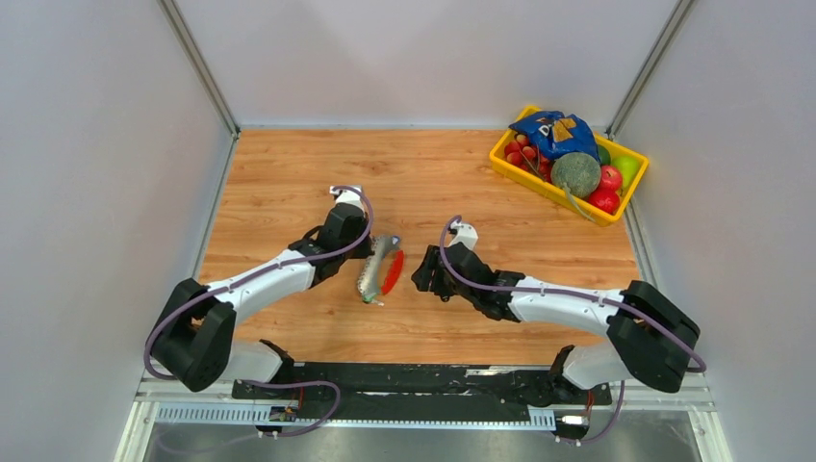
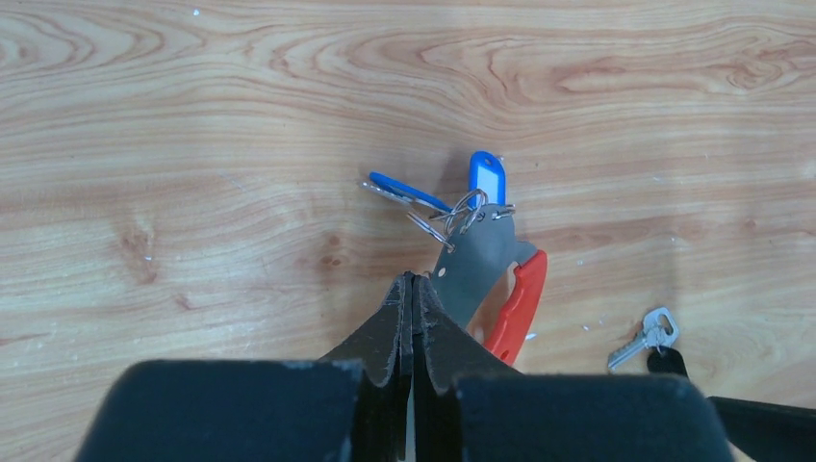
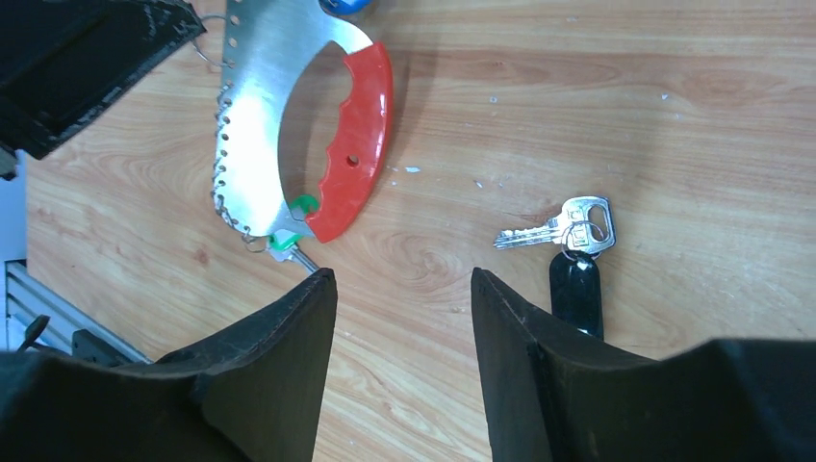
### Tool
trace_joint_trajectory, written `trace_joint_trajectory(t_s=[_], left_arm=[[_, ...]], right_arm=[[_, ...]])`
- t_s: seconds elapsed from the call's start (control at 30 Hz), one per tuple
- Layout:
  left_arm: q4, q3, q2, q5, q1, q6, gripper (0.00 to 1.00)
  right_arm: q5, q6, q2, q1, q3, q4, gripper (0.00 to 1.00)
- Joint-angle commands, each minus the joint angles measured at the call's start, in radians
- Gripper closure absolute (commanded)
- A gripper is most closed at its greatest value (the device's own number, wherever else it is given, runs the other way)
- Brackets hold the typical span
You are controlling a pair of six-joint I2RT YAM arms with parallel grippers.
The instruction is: Put the keys on the keyring
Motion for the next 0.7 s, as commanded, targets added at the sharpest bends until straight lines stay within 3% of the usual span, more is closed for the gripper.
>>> trace_joint_trajectory(t_s=[0.0, 0.23, 0.67], left_arm=[[-0.031, 0.057, -0.064, 0.036, 0.004, 0.018, 1.00], [-0.071, 0.094, -0.172, 0.133, -0.002, -0.016, 1.00], [-0.173, 0.181, -0.306, 0.280, -0.031, 0.127, 1.00]], right_arm=[[0.027, -0.057, -0.083, 0.005, 0.021, -0.008, 0.44], [-0.025, -0.199, -0.159, 0.005, 0.073, -0.069, 0.43], [-0.166, -0.557, -0.301, 0.031, 0.251, -0.211, 0.42]])
